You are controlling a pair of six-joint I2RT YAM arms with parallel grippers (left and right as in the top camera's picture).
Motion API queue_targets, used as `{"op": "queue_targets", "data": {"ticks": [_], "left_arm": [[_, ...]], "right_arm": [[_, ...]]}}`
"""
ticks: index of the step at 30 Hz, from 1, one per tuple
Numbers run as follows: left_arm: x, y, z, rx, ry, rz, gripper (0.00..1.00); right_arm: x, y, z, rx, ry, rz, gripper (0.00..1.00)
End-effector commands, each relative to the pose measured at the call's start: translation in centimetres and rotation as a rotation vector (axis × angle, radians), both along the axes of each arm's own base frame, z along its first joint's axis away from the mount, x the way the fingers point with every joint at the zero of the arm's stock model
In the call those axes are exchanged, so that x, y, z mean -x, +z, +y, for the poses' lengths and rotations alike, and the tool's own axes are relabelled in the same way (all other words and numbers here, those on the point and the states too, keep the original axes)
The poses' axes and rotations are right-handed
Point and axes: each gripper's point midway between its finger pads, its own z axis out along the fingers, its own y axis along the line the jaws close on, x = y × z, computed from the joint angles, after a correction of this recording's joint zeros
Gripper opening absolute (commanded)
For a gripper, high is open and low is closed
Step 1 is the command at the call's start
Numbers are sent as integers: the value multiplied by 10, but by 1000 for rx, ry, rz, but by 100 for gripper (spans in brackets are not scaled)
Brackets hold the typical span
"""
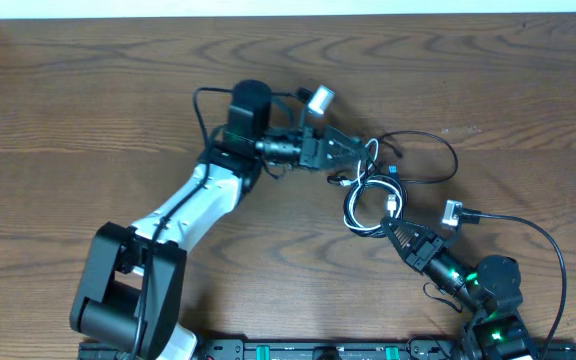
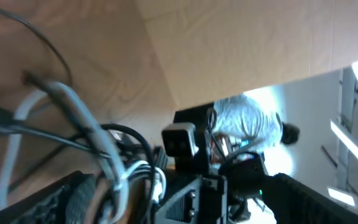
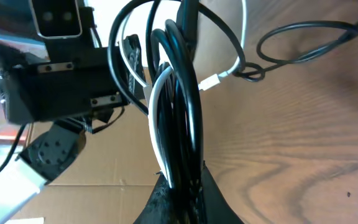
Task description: Untangle cables
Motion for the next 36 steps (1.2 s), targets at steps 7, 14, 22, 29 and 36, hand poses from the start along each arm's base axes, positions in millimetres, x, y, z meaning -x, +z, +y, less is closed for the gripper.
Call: {"op": "queue_targets", "data": {"ticks": [7,14,22,29,36], "left_arm": [[-11,-4,21,5,43,-94,93],[-30,-49,32,-178,216,10,92],[-18,-128,70,-545,400,299,92],[-16,-124,70,-539,416,350,93],[-9,-93,64,-499,392,246,99]], "right_arm": [[1,36,4,-154,14,-32,1],[-5,36,-3,-355,-43,180,1],[-17,46,-17,-584,-146,325,1],[-26,34,-29,-607,-252,367,1],[-30,11,-37,-581,-335,440,1]]}}
